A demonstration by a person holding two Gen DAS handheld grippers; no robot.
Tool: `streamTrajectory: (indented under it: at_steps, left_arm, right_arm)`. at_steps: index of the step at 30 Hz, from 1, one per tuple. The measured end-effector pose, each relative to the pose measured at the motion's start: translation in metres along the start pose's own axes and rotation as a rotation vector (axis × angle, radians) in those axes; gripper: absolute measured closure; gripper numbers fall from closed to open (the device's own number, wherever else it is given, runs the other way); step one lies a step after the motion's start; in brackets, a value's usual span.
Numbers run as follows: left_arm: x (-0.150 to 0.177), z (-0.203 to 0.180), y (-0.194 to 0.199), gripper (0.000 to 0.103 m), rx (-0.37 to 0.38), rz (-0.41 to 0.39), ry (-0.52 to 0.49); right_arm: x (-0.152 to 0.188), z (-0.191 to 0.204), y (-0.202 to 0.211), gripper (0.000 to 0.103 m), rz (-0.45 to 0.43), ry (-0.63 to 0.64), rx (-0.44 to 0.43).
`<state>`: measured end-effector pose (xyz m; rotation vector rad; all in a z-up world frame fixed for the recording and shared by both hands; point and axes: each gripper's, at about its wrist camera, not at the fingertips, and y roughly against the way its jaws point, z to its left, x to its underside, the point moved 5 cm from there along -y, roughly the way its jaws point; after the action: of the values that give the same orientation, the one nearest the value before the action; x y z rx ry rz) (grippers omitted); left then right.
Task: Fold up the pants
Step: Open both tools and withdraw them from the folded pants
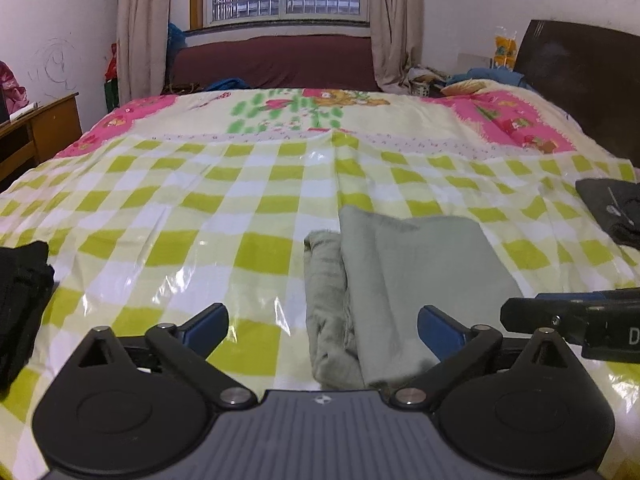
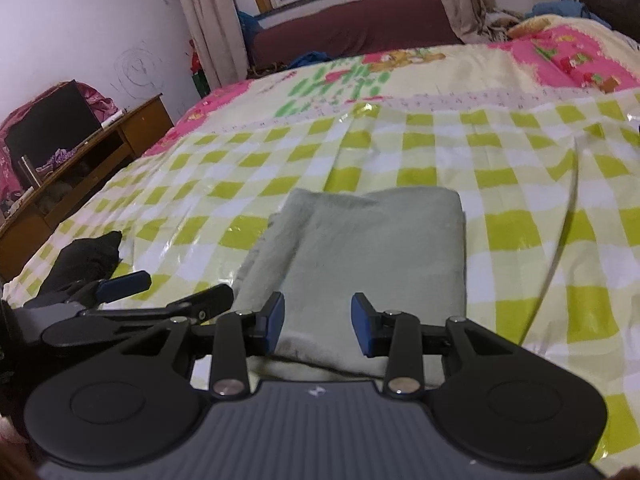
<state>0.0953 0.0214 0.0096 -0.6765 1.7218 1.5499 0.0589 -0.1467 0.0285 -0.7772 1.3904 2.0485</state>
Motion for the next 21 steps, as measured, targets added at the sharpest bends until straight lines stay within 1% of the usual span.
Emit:
streamTrajectory:
  at_steps: [5,7,17,21]
  left_arm:
    - [0.006,-0.006,0.002,0.0,-0.018,0.008,-0.024]
    - [0.007,-0.007,0.002,0.0,-0.038,0.012,-0.037]
    - [0.013,-0.01,0.003,0.0,-0.079,0.036,-0.062]
    - [0.014,-0.011,0.004,0.0,-0.084,0.039,-0.064]
  right_arm:
    - [0.013,-0.001,-0.006,0.065,0.035,0.008,0.016]
    - [0.017,-0.002,-0.007,0.065,0.045,0.004,0.018]
    - [0.026,-0.005,-0.009,0.065,0.066,-0.013,0.02]
    - [0.027,-0.006,-0.009,0.065,0.068,-0.02,0.018]
